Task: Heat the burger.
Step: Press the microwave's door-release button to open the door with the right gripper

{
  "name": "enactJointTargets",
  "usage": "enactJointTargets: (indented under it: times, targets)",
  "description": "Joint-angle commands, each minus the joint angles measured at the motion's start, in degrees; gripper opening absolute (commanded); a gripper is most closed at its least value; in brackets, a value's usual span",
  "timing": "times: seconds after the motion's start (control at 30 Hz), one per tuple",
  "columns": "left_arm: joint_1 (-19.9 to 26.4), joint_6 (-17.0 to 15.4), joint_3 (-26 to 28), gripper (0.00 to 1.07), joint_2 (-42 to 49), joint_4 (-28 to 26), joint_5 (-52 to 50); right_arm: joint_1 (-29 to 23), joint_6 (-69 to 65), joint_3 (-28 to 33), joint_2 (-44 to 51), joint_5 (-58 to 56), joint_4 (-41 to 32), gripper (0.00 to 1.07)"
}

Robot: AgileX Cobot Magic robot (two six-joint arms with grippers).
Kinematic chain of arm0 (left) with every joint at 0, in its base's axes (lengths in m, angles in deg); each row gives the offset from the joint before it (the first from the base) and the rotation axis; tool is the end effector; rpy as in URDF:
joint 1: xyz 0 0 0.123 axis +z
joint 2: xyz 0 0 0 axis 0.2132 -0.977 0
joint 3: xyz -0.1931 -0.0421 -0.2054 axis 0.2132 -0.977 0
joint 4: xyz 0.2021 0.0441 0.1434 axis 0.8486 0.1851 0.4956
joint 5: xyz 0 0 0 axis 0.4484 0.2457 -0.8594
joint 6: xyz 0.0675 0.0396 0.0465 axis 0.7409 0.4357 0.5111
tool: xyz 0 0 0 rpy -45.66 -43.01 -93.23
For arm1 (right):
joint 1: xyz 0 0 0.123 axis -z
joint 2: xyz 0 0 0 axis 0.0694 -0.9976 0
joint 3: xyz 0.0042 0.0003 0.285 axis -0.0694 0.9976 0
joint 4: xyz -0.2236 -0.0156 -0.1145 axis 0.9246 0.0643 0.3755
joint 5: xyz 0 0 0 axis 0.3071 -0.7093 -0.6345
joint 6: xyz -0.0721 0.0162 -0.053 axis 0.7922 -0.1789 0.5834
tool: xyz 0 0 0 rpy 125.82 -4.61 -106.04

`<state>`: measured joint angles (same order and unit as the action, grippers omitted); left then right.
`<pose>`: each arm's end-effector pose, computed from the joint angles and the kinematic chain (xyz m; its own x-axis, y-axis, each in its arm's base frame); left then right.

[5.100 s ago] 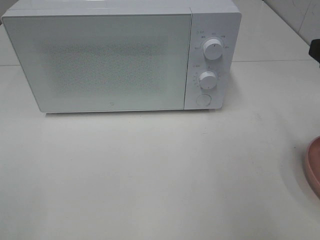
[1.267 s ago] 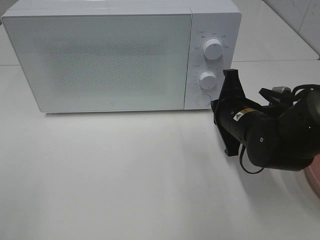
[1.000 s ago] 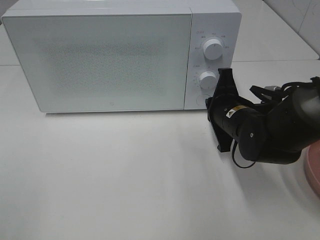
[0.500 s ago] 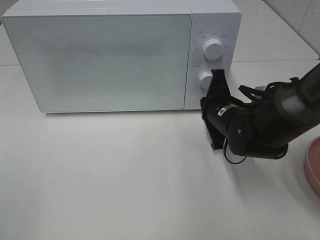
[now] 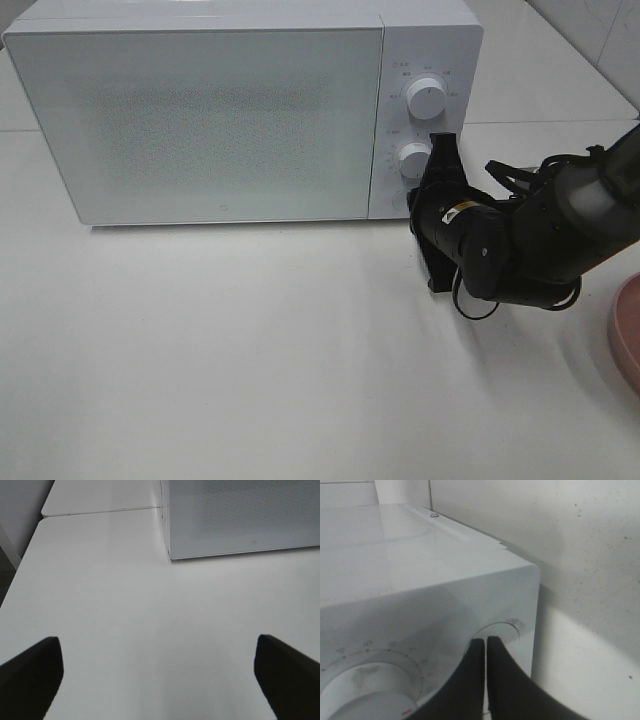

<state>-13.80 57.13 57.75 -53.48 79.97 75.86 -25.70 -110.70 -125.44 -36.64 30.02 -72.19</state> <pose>-0.0055 -0.0022 0.2778 -0.4354 0.0923 -0.8955 0.0849 0.9945 0.0612 0.3303 0.1494 0.0896 -0.1183 0.9926 -0.0257 0.3574 0.0668 0.9316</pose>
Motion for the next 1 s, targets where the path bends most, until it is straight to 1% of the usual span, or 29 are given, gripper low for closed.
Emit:
enactJointTargets:
  times: [0.03,0.37,0.47,0.6,0.77,1.0]
  targets:
    - [-0.34,0.17,-0.11,0.96,1.20,-0.17,-0.57,0.23,0.63,-0.40,0.00,-0.69,0.74,0.00]
    - [-0.34,0.17,-0.11,0.96,1.20,-0.17,-0.57,0.23,0.11,-3.09,-2.64,1.60,1.49,0.00]
    - [-0.34,0.29,-0.11,0.96,1.20,-0.17,-0.57,0.23,1.09,-3.15,-2.75,3.55,0.52,0.00]
    - [-0.34,0.29,-0.11,0.96,1.20,-0.17,-0.57,0.23,1.66,-3.27,-2.75,8.48,0.69,0.00]
    - [-0.34,0.29,-0.11,0.96,1.20,-0.17,-0.57,0.23,1.66,-3.38,-2.75,11.80,0.63,0.00]
    - [-0.34,0.29,-0.11,0.96,1.20,-0.17,-0.57,0.23,1.60,-5.27,-2.75,11.80,0.23,0.00]
